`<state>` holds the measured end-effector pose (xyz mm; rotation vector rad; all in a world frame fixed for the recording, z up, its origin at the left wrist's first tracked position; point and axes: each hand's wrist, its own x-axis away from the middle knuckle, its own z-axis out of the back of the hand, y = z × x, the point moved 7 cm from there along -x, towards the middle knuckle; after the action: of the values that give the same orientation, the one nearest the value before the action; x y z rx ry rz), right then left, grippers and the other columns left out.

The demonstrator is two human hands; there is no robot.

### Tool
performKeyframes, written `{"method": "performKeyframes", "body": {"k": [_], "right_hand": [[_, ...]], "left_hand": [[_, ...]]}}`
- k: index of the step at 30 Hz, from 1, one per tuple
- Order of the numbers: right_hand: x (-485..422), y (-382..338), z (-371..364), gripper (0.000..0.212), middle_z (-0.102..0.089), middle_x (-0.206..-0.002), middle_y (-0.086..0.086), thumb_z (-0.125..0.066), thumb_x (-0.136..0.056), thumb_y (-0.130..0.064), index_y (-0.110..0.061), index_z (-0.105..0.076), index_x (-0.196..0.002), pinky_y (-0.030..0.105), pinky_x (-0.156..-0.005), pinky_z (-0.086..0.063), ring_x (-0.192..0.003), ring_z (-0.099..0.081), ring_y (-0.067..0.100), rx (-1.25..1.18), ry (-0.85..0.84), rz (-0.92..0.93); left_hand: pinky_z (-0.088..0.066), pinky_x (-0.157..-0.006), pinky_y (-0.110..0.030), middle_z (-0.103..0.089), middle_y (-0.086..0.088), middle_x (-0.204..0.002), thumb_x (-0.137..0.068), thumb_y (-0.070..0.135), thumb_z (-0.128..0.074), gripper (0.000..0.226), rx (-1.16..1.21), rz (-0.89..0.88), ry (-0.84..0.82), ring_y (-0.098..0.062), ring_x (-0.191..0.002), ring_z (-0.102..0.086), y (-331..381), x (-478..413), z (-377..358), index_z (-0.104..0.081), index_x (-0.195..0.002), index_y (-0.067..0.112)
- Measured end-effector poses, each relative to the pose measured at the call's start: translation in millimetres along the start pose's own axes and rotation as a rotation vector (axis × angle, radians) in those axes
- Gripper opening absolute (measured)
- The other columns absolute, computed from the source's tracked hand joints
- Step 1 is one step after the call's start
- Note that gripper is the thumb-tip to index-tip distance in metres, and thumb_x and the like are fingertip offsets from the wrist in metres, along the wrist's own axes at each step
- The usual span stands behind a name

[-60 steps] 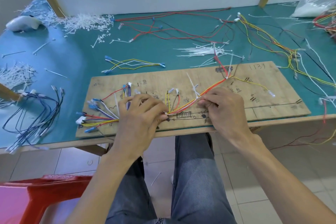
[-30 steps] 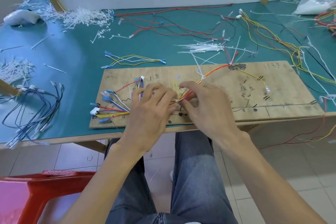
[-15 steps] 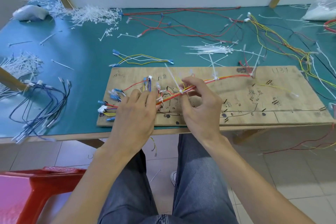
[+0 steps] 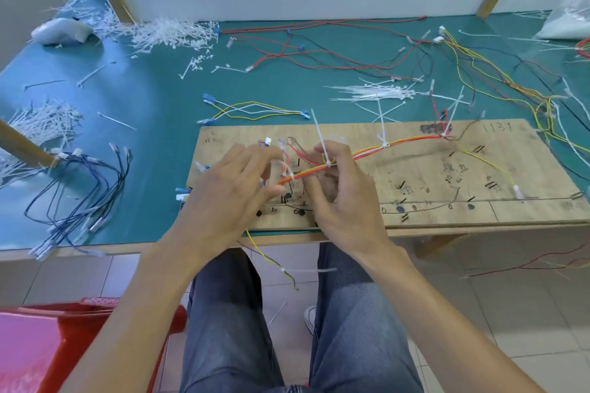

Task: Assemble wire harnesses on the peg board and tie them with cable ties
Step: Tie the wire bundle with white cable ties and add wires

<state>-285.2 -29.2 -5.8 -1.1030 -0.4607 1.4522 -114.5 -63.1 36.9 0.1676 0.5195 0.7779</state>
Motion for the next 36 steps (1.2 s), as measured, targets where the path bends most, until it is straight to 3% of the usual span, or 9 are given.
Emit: {"method": "performKeyframes", "body": {"k": [5,9,14,18,22,26,29,33,36], "right_hand": [[-1.1,-4.1,7.3,0.038,-0.063,-0.139,-0.02,-0.062,-0.102,-0.028,-0.031,-0.055,-0.139,0.047,-0.104,-0.05,-0.129,-0.061,0.013,-0.004,0.041,0.05],[0.8,-6.5,15.7,0.032,-0.071,-0.126,-0.011,-0.07,-0.102,-0.026,-0.024,-0.07,-0.134,0.036,-0.107,-0.049,-0.129,-0.06,0.015,0.011,0.16,0.108],[3.0,-5.7,20.9,0.021,-0.067,-0.11,-0.034,-0.077,-0.096,-0.032,-0.028,-0.08,-0.116,0.025,-0.098,-0.05,-0.115,-0.064,0.008,-0.031,0.28,0.139],[2.9,-7.9,15.7,0.028,-0.068,-0.109,-0.022,-0.075,-0.096,-0.037,-0.032,-0.076,-0.124,0.036,-0.094,-0.054,-0.113,-0.065,0.016,0.015,0.239,0.155],[2.0,-2.5,13.1,0.038,-0.068,-0.104,-0.018,-0.068,-0.1,-0.046,-0.034,-0.066,-0.137,0.029,-0.087,-0.051,-0.098,-0.061,0.01,0.092,0.216,0.094],[2.0,10.4,23.9,0.03,-0.071,-0.108,-0.015,-0.074,-0.098,-0.035,-0.032,-0.067,-0.126,0.039,-0.089,-0.055,-0.099,-0.068,0.009,0.02,0.289,-0.032],[3.0,5.8,23.1,0.021,-0.07,-0.094,-0.011,-0.075,-0.096,-0.034,-0.033,-0.073,-0.117,0.045,-0.081,-0.056,-0.087,-0.068,0.016,0.068,0.295,-0.015],[2.4,-5.3,22.4,0.021,-0.058,-0.073,-0.012,-0.079,-0.095,-0.031,-0.026,-0.08,-0.115,0.033,-0.074,-0.046,-0.079,-0.049,0.019,0.208,0.321,0.085],[0.9,-5.7,24.6,0.017,-0.052,-0.073,-0.011,-0.082,-0.093,-0.027,-0.024,-0.083,-0.11,0.028,-0.076,-0.041,-0.083,-0.046,0.02,0.225,0.337,0.13]], "left_hand": [[-0.043,-0.094,-0.031,-0.058,0.017,-0.112,-0.085,0.057,-0.075,0.078,-0.003,0.109,-0.022,-0.012,-0.108,-0.053,-24.9,22.8,-3.4,-0.042,-0.151,0.032],[-0.046,-0.082,-0.036,-0.057,0.014,-0.109,-0.087,0.052,-0.066,0.065,-0.119,0.076,0.006,-0.016,-0.098,-0.055,-26.8,23.6,-2.2,-0.047,-0.145,0.029],[-0.056,-0.084,-0.045,-0.063,0.015,-0.116,-0.095,0.041,-0.059,0.042,0.081,0.079,-0.074,-0.014,-0.098,-0.058,-40.0,17.6,2.0,-0.054,-0.135,0.032],[-0.052,-0.066,-0.043,-0.054,0.01,-0.099,-0.105,0.039,-0.048,0.027,0.046,0.024,0.027,-0.021,-0.08,-0.055,-43.8,0.3,21.6,-0.064,-0.125,0.028],[-0.043,-0.055,-0.038,-0.046,-0.004,-0.09,-0.107,0.03,-0.044,0.026,-0.048,-0.017,0.164,-0.026,-0.069,-0.047,-37.2,-5.1,32.6,-0.066,-0.12,0.026],[-0.043,-0.051,-0.039,-0.046,-0.01,-0.086,-0.105,0.01,-0.055,0.023,-0.217,-0.011,0.311,-0.03,-0.063,-0.044,-41.8,6.1,39.4,-0.064,-0.121,0.025],[-0.045,-0.054,-0.047,-0.05,-0.011,-0.089,-0.104,0.008,-0.059,0.025,-0.297,0.031,0.356,-0.032,-0.064,-0.047,-59.4,10.8,47.4,-0.064,-0.12,0.026],[-0.044,-0.059,-0.04,-0.051,-0.005,-0.092,-0.102,0.015,-0.052,0.025,-0.126,0.115,0.409,-0.023,-0.073,-0.048,-65.9,13.4,53.9,-0.072,-0.116,0.019],[-0.04,-0.063,-0.029,-0.049,0.012,-0.093,-0.104,0.026,-0.051,0.025,0.064,0.064,0.34,-0.016,-0.072,-0.044,-55.9,9.8,49.4,-0.07,-0.12,0.023]]}}
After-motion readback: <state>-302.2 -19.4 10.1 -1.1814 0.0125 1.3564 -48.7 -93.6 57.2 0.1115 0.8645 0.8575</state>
